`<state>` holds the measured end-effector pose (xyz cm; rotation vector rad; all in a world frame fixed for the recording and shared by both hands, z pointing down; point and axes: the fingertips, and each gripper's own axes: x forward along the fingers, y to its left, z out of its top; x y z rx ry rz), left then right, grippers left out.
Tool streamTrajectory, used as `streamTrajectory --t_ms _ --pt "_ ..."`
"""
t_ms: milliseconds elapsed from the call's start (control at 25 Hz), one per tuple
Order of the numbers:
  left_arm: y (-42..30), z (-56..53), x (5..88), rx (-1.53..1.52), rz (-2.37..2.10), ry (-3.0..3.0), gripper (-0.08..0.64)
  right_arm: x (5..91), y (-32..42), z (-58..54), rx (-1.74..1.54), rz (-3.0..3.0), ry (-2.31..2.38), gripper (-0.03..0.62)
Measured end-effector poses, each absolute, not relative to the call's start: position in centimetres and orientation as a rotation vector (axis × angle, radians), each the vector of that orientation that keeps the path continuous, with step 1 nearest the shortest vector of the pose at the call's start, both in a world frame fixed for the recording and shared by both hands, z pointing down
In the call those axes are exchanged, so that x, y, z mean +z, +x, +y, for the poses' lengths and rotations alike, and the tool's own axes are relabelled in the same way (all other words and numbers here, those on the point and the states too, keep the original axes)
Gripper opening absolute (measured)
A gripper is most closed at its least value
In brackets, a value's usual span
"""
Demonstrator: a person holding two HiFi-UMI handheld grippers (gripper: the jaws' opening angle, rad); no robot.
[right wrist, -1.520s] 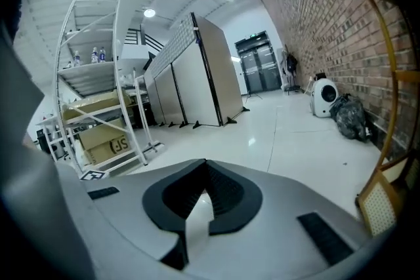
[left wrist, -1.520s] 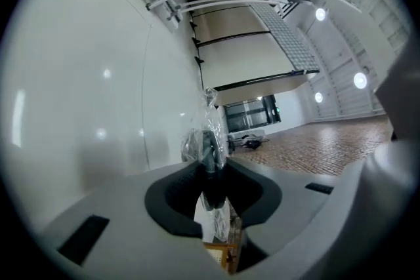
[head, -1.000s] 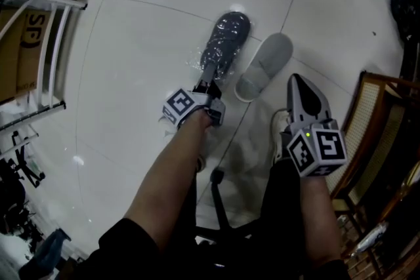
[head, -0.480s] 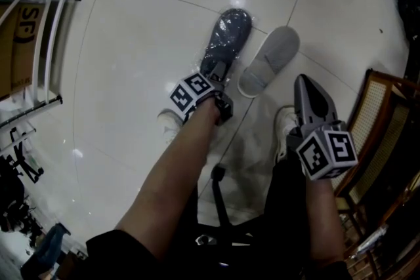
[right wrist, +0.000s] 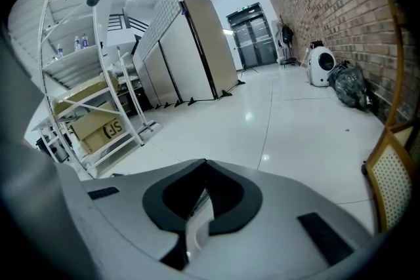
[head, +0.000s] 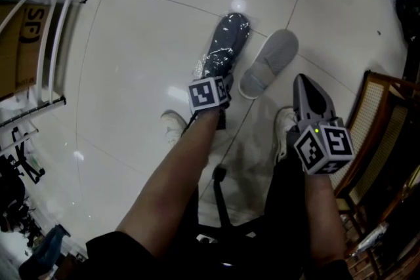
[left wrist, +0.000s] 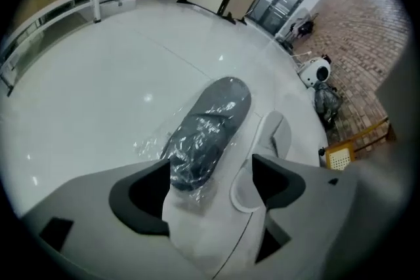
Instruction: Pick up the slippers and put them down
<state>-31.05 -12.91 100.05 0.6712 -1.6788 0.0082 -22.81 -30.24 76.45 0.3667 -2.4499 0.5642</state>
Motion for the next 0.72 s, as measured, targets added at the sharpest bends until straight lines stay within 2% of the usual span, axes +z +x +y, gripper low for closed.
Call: streamTrajectory --t_ms 320,720 --pt "-35.2 -16.6 85.4 0.078 -1.902 0.948 0.391 70.8 -23.3 -31.7 0.405 -2.469 0.511 0.009" --pt "-38.2 -16.3 61.2 0.056 -2.207 1.165 0.381 50.7 -23.2 -29.6 0.282 -2.719 0.569 0.009"
